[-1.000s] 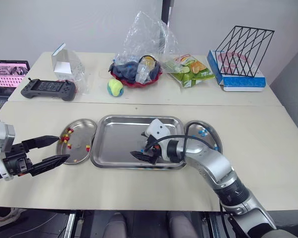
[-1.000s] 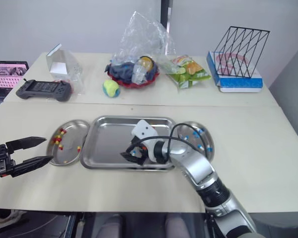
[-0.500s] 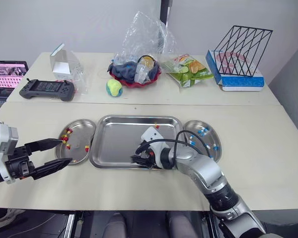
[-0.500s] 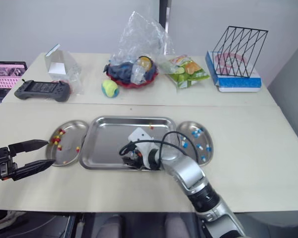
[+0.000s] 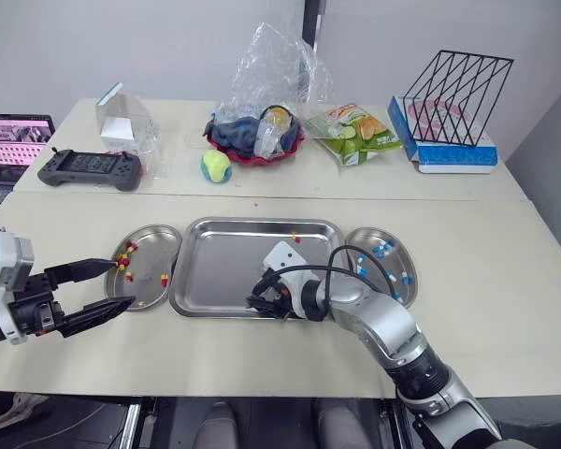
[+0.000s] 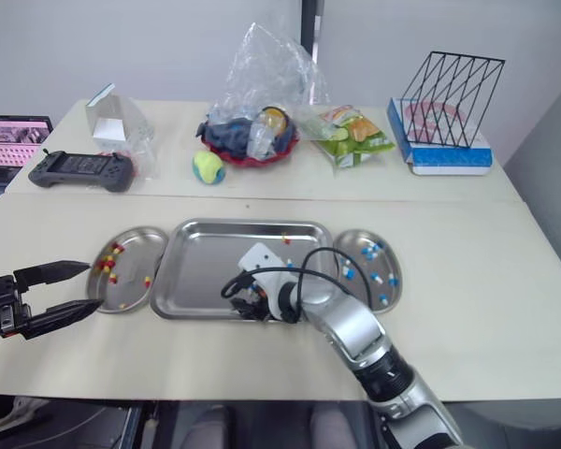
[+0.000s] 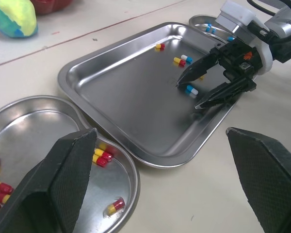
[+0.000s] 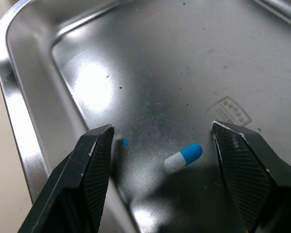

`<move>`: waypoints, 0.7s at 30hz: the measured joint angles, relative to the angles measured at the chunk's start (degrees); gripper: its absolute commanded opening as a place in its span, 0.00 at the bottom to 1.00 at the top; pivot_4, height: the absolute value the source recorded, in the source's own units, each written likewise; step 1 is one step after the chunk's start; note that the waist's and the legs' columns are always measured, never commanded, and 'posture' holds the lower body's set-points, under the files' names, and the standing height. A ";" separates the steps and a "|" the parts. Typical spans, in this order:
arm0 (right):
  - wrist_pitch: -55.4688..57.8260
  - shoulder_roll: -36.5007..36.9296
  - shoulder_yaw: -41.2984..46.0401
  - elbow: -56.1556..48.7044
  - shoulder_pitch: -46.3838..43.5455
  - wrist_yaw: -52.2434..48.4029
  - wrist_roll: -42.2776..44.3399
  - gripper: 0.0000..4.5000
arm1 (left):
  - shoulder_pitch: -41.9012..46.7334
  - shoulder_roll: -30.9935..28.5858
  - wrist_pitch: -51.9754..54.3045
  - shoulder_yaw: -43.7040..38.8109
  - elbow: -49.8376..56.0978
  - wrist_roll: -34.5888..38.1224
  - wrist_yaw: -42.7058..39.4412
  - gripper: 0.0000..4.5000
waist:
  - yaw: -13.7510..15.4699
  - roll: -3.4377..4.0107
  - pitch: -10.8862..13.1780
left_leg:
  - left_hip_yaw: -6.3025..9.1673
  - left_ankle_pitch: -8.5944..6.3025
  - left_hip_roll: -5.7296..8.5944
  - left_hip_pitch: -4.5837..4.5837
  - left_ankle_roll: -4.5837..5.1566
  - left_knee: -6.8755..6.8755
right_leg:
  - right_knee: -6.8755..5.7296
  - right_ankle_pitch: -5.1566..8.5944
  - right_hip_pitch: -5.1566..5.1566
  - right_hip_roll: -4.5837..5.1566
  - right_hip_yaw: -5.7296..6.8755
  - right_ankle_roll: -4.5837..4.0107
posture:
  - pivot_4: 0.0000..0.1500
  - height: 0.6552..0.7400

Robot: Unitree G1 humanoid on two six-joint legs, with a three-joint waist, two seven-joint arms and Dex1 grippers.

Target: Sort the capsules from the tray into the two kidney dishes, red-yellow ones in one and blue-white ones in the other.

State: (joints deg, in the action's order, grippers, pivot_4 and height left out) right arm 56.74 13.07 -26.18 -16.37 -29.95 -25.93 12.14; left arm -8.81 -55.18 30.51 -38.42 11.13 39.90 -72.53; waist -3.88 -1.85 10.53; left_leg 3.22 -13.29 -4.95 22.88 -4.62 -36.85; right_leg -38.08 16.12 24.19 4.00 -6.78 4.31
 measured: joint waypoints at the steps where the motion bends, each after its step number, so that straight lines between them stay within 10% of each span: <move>1: 0.20 0.00 0.00 -0.05 -0.03 0.13 -0.11 0.58 | 0.05 0.08 -0.29 0.06 -0.34 -0.20 0.18 1.00 | -0.02 0.00 0.00 | 0.00 0.00 0.00 -0.01 0.00 0.00 | 0.00 0.00 0.00 0.00 0.00 0.00 | 1.00 0.87; 7: -0.16 1.55 -0.65 -0.03 -0.65 -0.21 -1.29 0.12 | 0.14 1.07 -0.50 0.35 -0.50 -0.15 1.40 1.00 | -0.05 -0.02 -0.01 | 0.00 0.00 0.00 -0.02 0.00 0.00 | 0.00 0.00 0.00 0.00 0.00 0.00 | 1.00 0.87; 21: -1.47 2.58 -1.73 0.18 -1.15 -1.85 -2.45 0.12 | 0.45 1.65 -0.47 1.25 0.39 0.51 2.93 1.00 | 0.01 -0.07 -0.04 | 0.01 0.00 0.00 -0.02 0.00 0.00 | 0.00 0.00 -0.02 0.00 0.01 -0.01 | 1.00 0.87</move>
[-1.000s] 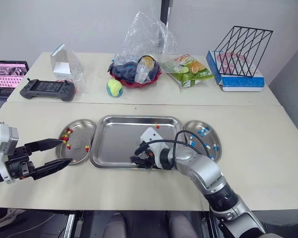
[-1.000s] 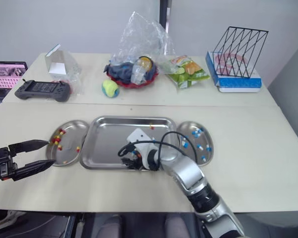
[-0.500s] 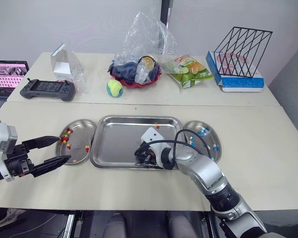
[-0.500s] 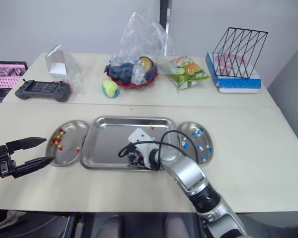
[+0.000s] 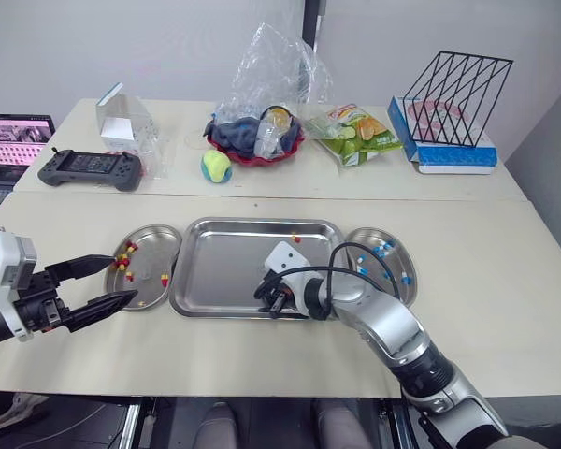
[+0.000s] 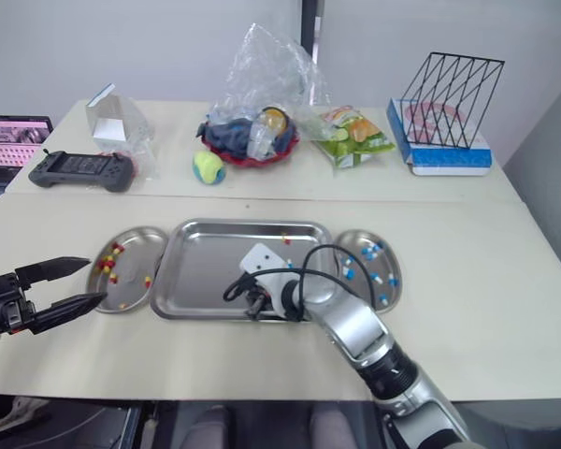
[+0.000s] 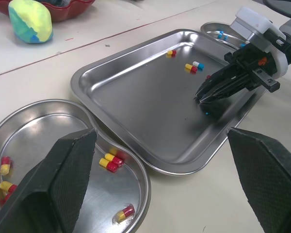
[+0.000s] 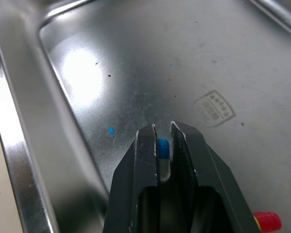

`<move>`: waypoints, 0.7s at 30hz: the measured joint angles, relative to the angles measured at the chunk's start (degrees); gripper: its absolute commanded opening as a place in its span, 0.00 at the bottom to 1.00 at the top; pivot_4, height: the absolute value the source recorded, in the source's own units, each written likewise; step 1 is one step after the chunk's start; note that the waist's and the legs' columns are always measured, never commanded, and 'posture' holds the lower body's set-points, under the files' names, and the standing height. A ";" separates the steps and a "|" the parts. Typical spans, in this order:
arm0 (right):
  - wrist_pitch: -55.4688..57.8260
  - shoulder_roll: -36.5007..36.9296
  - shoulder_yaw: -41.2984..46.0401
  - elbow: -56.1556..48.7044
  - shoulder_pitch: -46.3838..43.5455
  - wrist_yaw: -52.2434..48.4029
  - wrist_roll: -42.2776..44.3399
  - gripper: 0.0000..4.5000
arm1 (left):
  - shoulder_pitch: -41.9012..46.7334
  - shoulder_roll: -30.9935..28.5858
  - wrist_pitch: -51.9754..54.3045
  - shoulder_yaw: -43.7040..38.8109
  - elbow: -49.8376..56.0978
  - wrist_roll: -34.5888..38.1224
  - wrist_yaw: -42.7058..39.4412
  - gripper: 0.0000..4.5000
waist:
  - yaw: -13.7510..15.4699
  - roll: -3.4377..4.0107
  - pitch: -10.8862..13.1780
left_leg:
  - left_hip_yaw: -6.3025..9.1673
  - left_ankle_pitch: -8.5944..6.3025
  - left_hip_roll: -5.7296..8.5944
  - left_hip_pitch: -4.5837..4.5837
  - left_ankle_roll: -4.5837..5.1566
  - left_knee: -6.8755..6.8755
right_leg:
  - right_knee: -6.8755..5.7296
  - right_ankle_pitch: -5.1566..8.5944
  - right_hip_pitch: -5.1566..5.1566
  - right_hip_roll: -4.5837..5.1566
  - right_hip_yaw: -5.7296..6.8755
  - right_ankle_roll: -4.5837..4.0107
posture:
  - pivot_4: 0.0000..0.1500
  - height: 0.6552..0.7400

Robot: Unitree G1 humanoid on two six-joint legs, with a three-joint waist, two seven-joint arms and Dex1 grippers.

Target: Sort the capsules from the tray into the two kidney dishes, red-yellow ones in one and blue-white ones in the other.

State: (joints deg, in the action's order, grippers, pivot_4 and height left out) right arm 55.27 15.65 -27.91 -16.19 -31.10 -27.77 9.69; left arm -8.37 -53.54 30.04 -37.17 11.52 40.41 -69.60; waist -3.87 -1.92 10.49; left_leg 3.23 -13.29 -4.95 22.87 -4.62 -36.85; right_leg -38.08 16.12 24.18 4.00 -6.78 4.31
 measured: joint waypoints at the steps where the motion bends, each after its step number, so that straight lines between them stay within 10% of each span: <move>1: 0.00 0.29 -0.02 -0.13 -0.02 -0.28 0.01 0.12 | 0.12 0.00 0.00 0.20 0.00 0.00 0.07 1.00 | 0.01 0.00 0.00 | 0.00 0.00 0.00 0.00 0.00 0.00 | 0.00 0.00 0.00 0.00 0.00 0.00 | 1.00 0.87; 13: 1.51 2.40 0.60 -2.10 0.48 -1.62 0.48 0.12 | 0.78 -0.01 -0.01 1.63 -0.16 -0.08 0.10 1.00 | 0.00 -0.01 -0.01 | 0.00 0.00 0.00 0.00 0.00 0.00 | 0.01 0.00 0.00 0.00 0.00 0.00 | 1.00 0.87; 16: 1.95 2.40 0.79 -2.30 0.51 -1.69 0.53 0.29 | 0.82 -0.02 -0.04 1.86 -0.25 -0.09 0.08 1.00 | -0.03 -0.01 -0.01 | 0.00 0.00 0.00 0.00 0.00 0.00 | 0.01 0.00 0.00 0.00 0.00 0.00 | 1.00 0.87; 21: 2.06 2.57 0.93 -2.42 0.62 -1.61 0.50 0.29 | 1.05 -0.05 -0.06 2.00 -0.48 -0.09 0.07 1.00 | -0.03 -0.02 -0.01 | 0.00 0.00 0.00 -0.01 0.00 0.00 | 0.01 0.00 0.00 0.00 0.00 0.00 | 1.00 0.87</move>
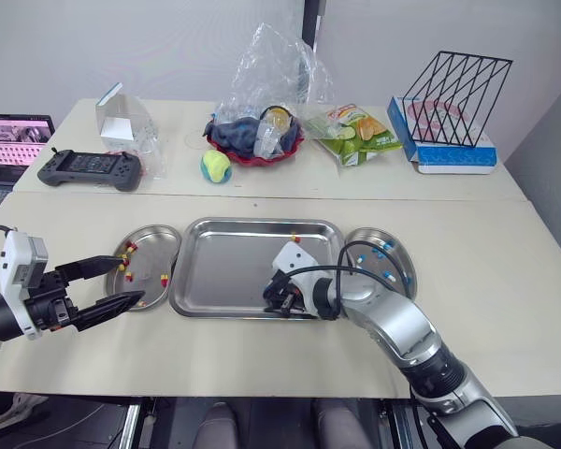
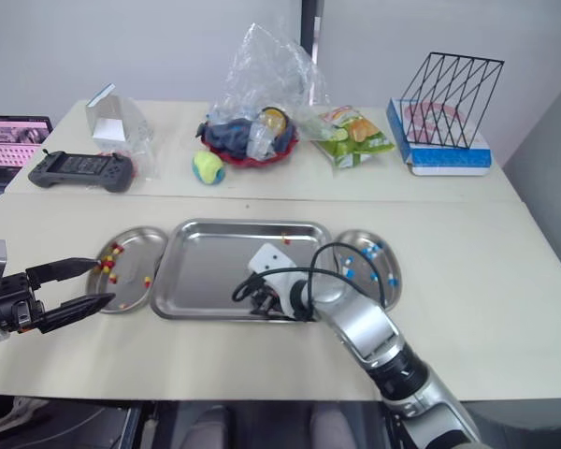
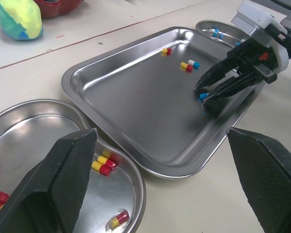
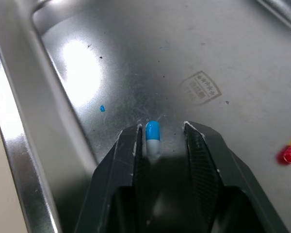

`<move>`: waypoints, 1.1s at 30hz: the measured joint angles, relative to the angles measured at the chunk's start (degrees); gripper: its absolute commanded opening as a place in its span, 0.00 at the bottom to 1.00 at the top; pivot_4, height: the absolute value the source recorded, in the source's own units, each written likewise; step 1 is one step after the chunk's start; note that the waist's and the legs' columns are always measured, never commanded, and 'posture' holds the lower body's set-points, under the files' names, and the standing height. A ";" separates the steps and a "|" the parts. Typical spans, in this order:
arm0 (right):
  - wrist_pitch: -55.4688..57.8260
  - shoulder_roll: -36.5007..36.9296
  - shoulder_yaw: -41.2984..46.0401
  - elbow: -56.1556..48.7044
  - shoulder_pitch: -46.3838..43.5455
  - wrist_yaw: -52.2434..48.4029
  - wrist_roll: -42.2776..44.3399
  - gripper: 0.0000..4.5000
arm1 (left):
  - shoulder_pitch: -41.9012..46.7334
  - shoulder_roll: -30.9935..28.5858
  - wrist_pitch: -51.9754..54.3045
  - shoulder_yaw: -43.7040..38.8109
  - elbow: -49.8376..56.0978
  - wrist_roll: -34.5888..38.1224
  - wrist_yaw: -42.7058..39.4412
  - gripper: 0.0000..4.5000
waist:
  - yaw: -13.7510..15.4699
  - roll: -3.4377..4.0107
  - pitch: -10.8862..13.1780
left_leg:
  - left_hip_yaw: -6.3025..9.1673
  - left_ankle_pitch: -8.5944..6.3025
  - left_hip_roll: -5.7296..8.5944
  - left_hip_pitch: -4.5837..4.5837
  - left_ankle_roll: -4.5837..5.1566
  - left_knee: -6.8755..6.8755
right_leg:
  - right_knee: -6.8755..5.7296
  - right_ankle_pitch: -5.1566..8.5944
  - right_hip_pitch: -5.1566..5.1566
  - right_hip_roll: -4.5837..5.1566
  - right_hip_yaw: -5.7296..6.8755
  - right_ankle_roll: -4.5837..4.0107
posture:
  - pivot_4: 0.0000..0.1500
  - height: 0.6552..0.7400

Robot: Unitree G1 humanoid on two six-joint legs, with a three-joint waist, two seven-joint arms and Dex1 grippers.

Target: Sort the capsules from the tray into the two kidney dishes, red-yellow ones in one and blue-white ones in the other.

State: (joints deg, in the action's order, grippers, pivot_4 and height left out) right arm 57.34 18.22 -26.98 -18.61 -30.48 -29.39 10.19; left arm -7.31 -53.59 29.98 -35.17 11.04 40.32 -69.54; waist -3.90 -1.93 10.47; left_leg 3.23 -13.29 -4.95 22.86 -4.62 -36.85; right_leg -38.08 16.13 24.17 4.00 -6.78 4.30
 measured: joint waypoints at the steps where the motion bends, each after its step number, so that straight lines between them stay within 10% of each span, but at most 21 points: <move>1: 0.00 0.00 0.02 -0.06 0.09 0.03 0.00 0.29 | 0.00 0.00 0.00 0.00 -0.08 0.00 0.00 1.00 | 0.01 0.00 0.00 | 0.00 0.00 0.00 0.00 0.00 0.00 | 0.00 0.00 0.00 0.00 0.00 0.00 | 1.00 0.87; 4: 0.00 -0.01 0.07 -0.12 0.19 0.09 0.01 0.29 | 0.03 -0.01 0.00 0.01 -0.21 0.00 0.00 1.00 | 0.03 -0.01 0.00 | 0.00 0.00 0.00 0.00 0.00 0.00 | 0.00 0.00 -0.01 0.00 0.00 0.00 | 1.00 0.87; 9: 0.00 -0.32 0.03 -0.27 0.41 -0.28 0.16 0.00 | 0.20 -0.03 0.00 0.01 -0.29 0.00 -0.03 1.00 | 0.03 -0.01 -0.01 | 0.00 0.00 0.00 0.00 0.00 0.00 | 0.00 0.00 -0.01 0.00 0.00 0.00 | 1.00 0.87; 25: 5.59 -0.95 13.15 1.98 -2.52 -6.85 10.74 0.00 | 2.65 -1.78 0.03 0.23 -2.09 0.07 -1.20 1.00 | 0.08 0.00 0.02 | 0.01 0.00 0.01 0.05 0.00 0.00 | 0.00 0.00 0.03 0.01 0.02 0.00 | 1.00 0.87; 33: -0.48 15.86 24.41 12.10 -7.27 -14.26 12.89 0.00 | 5.48 -1.42 0.03 1.87 -3.41 0.26 -1.71 1.00 | 0.49 0.01 0.03 | -0.06 0.00 0.05 0.10 0.01 0.04 | 0.12 0.00 0.03 0.09 0.03 0.00 | 1.00 0.87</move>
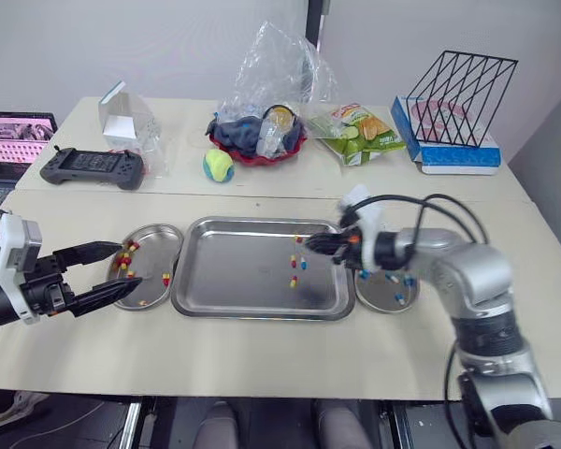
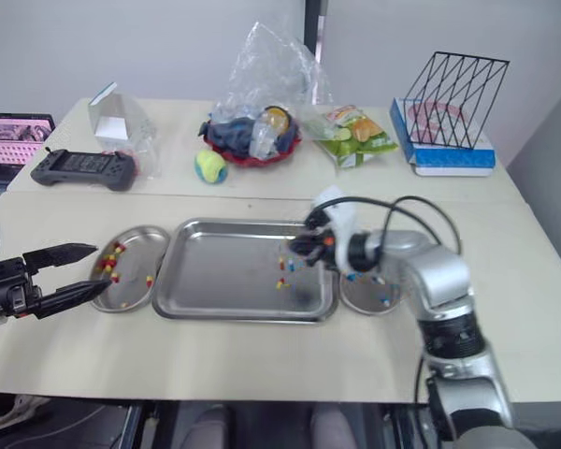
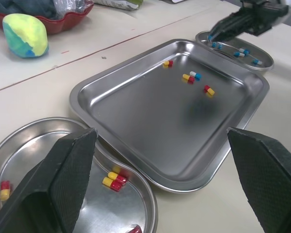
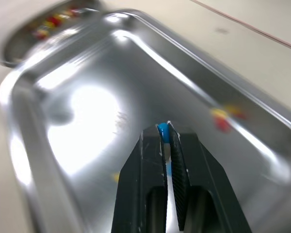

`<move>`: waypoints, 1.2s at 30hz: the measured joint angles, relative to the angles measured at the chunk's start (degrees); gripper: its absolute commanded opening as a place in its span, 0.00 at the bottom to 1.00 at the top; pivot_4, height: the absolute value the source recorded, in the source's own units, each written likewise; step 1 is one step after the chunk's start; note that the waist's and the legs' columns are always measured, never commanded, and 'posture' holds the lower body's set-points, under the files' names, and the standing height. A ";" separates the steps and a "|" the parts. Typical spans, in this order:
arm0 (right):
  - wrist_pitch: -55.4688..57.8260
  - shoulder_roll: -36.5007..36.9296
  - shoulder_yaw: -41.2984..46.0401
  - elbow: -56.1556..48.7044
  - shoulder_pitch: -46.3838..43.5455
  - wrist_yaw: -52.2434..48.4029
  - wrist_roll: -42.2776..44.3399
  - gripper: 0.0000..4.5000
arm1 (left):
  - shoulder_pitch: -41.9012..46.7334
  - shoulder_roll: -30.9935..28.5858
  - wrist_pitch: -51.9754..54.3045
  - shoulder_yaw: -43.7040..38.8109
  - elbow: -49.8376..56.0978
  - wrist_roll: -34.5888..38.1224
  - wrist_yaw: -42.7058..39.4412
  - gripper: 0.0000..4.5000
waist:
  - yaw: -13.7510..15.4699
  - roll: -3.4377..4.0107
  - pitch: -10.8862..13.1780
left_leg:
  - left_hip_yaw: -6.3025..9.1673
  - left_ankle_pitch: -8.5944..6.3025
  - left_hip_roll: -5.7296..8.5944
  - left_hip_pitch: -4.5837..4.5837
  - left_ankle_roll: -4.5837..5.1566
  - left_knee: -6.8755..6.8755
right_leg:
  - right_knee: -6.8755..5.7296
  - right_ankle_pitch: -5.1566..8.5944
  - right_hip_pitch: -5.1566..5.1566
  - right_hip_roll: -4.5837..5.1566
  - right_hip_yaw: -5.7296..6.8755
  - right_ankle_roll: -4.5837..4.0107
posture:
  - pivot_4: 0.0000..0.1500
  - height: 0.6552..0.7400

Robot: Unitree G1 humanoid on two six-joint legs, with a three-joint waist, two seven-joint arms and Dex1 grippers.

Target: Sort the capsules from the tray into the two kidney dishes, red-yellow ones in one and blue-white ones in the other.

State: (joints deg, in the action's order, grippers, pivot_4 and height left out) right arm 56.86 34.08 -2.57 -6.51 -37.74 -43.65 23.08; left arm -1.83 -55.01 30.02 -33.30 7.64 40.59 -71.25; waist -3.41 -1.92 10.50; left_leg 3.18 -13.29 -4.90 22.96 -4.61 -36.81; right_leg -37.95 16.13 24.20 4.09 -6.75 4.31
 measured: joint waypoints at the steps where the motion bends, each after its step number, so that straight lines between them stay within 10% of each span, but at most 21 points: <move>1: -1.29 1.97 0.91 1.88 0.16 -0.18 -0.65 0.00 | 0.06 0.18 0.00 0.17 -0.22 0.00 -0.05 1.00 | -0.05 0.00 0.00 | 0.00 0.00 0.00 0.00 0.00 0.00 | -0.01 0.00 0.02 -0.02 0.00 0.00 | 1.00 0.87; 15: -12.10 11.74 -1.23 7.68 7.98 -8.46 -5.27 0.00 | 3.60 0.28 -1.33 3.42 -3.69 -0.27 -0.41 1.00 | -0.57 0.02 0.01 | 0.00 -0.02 0.00 -0.03 0.03 0.00 | -0.03 0.00 0.01 -0.04 -0.07 0.00 | 1.00 0.87; 28: -11.49 14.97 4.74 10.90 5.11 -10.75 -2.52 0.99 | 4.96 0.31 -5.64 3.26 -6.93 -2.51 0.51 1.00 | -0.32 0.03 0.02 | -0.01 -0.01 0.03 -0.02 0.03 -0.02 | -0.01 0.00 -0.01 0.00 -0.06 0.00 | 1.00 0.87; 36: -28.41 16.92 13.23 24.01 3.46 -8.16 -4.81 0.99 | 6.30 0.31 -9.89 -1.56 -16.33 -4.44 2.32 1.00 | -0.55 0.04 0.03 | -0.03 -0.02 0.03 -0.05 0.03 -0.01 | -0.02 0.01 -0.01 0.01 -0.06 0.00 | 1.00 0.87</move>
State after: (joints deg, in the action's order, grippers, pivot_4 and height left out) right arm 28.45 51.00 10.66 17.50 -34.29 -51.81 18.27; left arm 4.47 -54.70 20.13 -34.87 -8.70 36.15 -68.92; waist -3.96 -1.89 10.53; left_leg 3.15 -13.31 -4.86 22.91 -4.58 -36.82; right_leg -37.97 16.13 24.19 4.10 -6.81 4.31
